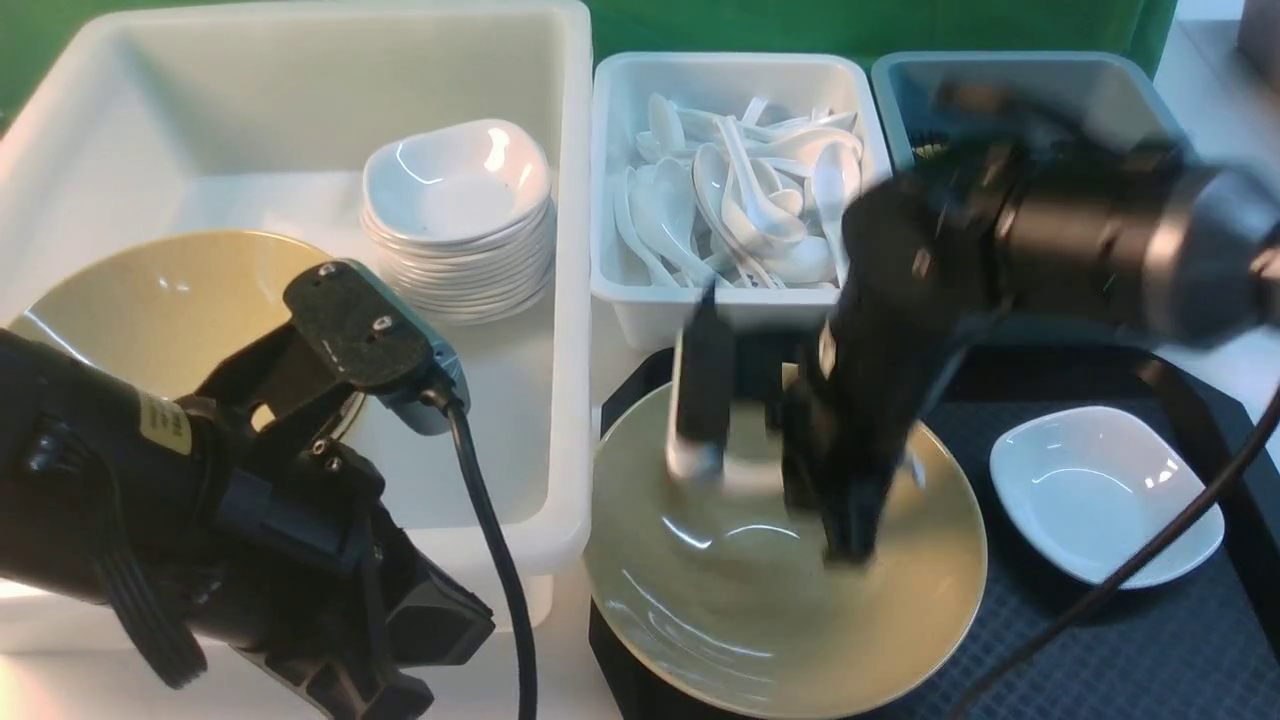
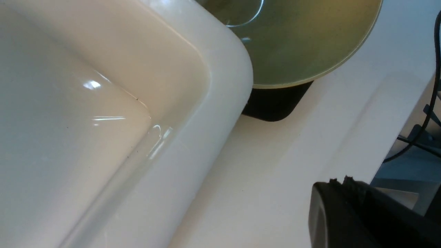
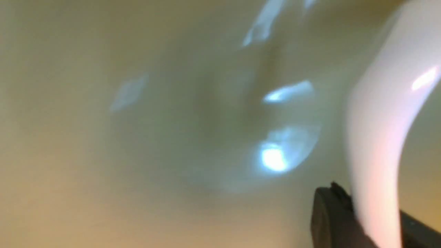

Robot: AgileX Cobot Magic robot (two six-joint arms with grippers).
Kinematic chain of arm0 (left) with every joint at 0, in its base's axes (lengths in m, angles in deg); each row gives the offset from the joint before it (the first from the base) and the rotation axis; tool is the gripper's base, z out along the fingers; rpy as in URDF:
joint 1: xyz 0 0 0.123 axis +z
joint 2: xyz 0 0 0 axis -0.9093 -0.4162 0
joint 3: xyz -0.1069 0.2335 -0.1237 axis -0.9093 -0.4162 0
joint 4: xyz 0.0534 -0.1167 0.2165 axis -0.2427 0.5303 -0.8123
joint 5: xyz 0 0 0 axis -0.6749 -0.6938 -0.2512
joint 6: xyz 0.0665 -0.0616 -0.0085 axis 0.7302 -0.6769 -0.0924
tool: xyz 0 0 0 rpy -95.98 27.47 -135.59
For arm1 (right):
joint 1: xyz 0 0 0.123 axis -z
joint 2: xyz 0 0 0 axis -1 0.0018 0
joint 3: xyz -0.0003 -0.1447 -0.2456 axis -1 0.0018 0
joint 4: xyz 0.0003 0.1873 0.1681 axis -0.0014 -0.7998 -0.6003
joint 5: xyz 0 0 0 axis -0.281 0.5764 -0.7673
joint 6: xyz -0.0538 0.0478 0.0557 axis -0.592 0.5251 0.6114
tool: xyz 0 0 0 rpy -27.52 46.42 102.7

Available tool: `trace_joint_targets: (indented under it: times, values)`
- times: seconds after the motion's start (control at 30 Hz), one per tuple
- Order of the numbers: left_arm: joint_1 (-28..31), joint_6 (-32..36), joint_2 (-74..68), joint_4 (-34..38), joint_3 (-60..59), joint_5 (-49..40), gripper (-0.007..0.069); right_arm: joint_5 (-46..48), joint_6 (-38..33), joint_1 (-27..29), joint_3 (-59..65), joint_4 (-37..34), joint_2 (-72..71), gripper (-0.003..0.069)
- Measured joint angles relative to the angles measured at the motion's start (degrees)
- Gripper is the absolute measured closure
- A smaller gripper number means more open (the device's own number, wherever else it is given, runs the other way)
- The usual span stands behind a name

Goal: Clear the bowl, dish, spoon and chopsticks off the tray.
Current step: Use the right arm to put the soup spoon into the small storage box in the middle, then use the left arm to grab the yellow noodle bowl on the left

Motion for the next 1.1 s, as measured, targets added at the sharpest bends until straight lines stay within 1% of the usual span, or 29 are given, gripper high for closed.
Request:
trace_joint_targets:
  times: [0.03,0.07,0.17,0.2,0.33,0.37,0.4,0.47,0.53,0.63,0.67,0.7,0.73,0.77,0.8,0.83,0.87,0.93,0.97,1.0,1.03,1.07,1.1]
  values:
    - [0.0,0.0,0.0,0.0,0.0,0.0,0.064,0.0,0.5,0.3,-0.5,0.1,-0.2,0.0594]
    - [0.0,0.0,0.0,0.0,0.0,0.0,0.064,-0.5,2.3,1.4,-4.0,0.5,-0.5,0.0594]
    - [0.0,0.0,0.0,0.3,0.0,0.5,0.064,-7.4,10.0,5.2,-10.9,1.1,-0.2,0.0594]
    - [0.0,-0.1,0.0,0.3,0.0,0.6,0.064,-8.9,10.7,5.7,-11.5,1.2,-0.2,0.0594]
    - [0.0,-1.8,0.0,1.5,0.0,2.6,0.064,-27.2,26.9,10.5,-14.5,1.6,3.0,0.0592]
    - [0.0,-1.8,0.0,1.6,0.0,2.7,0.064,-27.2,27.5,10.7,-14.5,1.6,3.2,0.0592]
    - [0.0,-2.5,0.0,2.0,0.0,3.4,0.064,-32.4,31.4,12.0,-14.6,1.7,5.3,0.0585]
    - [0.0,-3.2,0.0,3.0,0.0,3.9,0.064,-36.8,34.5,12.9,-14.6,1.8,7.9,0.0562]
    - [0.0,-3.3,0.0,4.1,0.0,3.9,0.064,-39.1,36.6,13.5,-14.6,1.8,10.6,0.0497]
    - [0.0,-3.5,0.0,5.8,0.0,4.1,0.064,-40.3,39.2,13.7,-14.5,1.8,13.3,0.0337]
    - [0.0,-3.7,0.0,6.1,0.0,4.3,0.064,-40.1,40.1,13.7,-14.4,1.8,13.5,0.0291]
    - [0.0,-3.8,0.0,6.2,0.0,4.4,0.064,-40.0,40.4,13.7,-14.4,1.8,13.5,0.0268]
    - [0.0,-4.3,0.0,6.4,0.0,4.9,0.064,-38.4,41.7,13.7,-14.6,1.8,13.3,0.0184]
    - [0.0,-5.2,0.0,6.6,0.0,5.7,0.0638,-36.0,42.0,13.7,-15.3,1.8,12.8,0.0139]
    - [0.0,-5.4,0.0,6.6,0.0,5.8,0.0638,-35.5,42.1,13.7,-15.5,1.8,12.7,0.0132]
    - [0.0,-6.7,-0.1,6.6,0.4,6.5,0.0631,-31.0,42.3,13.7,-16.7,1.8,11.5,0.0087]
    - [0.0,-7.6,-0.4,6.6,1.2,6.6,0.0624,-27.0,42.2,13.7,-17.8,1.8,10.4,0.0067]
    - [0.0,-8.4,-1.7,6.5,4.3,6.0,0.0607,-19.4,40.0,13.7,-19.6,1.8,7.3,0.0055]
    - [0.0,-9.0,-3.2,6.1,7.3,4.9,0.0586,-13.4,37.7,13.8,-20.5,1.8,5.0,0.006]
    - [0.0,-9.0,-3.2,6.1,7.3,4.8,0.0582,-12.6,37.3,13.8,-20.6,1.8,4.6,0.0062]
    - [0.0,-9.1,-5.8,5.4,11.8,3.4,0.0548,-4.8,33.8,13.8,-21.1,1.8,0.9,0.0085]
    - [0.0,-9.2,-6.2,5.3,12.8,3.1,0.0538,-4.0,33.6,13.8,-21.1,1.8,0.5,0.0088]
    - [0.0,-9.3,-8.3,4.6,15.5,2.4,0.051,0.7,31.5,13.8,-21.2,1.8,-2.1,0.0113]
